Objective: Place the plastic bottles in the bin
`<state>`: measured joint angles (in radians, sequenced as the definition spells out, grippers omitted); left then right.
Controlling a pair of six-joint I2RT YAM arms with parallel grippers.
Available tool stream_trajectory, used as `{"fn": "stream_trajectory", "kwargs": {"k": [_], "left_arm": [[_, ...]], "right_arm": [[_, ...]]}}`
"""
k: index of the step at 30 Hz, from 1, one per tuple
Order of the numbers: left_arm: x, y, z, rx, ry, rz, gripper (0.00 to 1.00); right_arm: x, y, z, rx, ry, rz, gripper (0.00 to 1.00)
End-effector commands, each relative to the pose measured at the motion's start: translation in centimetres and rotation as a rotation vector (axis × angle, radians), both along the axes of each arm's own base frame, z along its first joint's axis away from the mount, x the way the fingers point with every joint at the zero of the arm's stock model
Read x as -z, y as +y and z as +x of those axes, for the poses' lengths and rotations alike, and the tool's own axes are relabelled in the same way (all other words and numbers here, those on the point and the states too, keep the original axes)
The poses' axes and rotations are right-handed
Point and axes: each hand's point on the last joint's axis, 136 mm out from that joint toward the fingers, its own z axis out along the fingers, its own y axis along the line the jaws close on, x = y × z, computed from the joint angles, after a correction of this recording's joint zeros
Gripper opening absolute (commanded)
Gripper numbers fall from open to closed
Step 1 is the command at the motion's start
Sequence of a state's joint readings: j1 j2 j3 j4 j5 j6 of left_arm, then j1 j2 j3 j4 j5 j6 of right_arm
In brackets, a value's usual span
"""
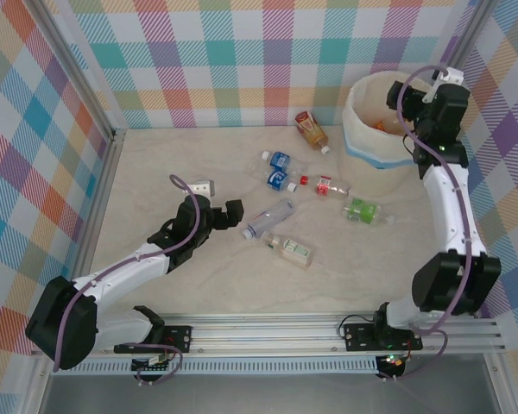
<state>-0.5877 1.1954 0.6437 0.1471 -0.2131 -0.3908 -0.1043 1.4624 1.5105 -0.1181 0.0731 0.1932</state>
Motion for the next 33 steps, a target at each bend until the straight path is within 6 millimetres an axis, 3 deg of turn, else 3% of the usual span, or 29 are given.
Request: {"fn": "stream_trajectory", "kwargs": {"k": [1, 7, 11, 18, 22, 26, 33], "left_arm": [[0.2, 0.8, 0.0, -0.052, 0.005, -0.009, 1.0], [0.0, 1.1, 0.3, -0.094, 0.003, -0.058, 1.0], [-0.2, 0.9, 0.5, -0.103, 0.005, -0.104, 1.0], [-0.5, 0.2, 0.1, -0.08, 0.024, -0.157, 1.0], [-0.4, 0.4, 0.0, -0.08, 0.027, -0.153, 1.0], [-0.1, 0.7, -0.1, -0.088, 0.03, -0.149, 1.0], [0.4, 1.3, -0.4, -0.104, 0.036, -0.144, 1.0]], "right_arm": [[2.9, 4.5, -3.4, -0.258, 0.114, -0.031, 1.0], [6.7, 10.0, -9.4, -0.581, 0.156, -0.086, 1.0], [9.8, 11.6, -11.2, -0.675, 0.198, -0.136, 1.0], [18.6, 15.2, -16.0, -0.973, 0.429, -0.279, 1.0], [23.5, 15.5, -16.0, -0.962, 0.59, -0.444, 1.0], [27.0, 14.2, -15.3, -0.919, 0.728, -0.607, 1.0], [29.2, 12.3, -13.5, -0.873, 0.791, -0.771, 1.0]]}}
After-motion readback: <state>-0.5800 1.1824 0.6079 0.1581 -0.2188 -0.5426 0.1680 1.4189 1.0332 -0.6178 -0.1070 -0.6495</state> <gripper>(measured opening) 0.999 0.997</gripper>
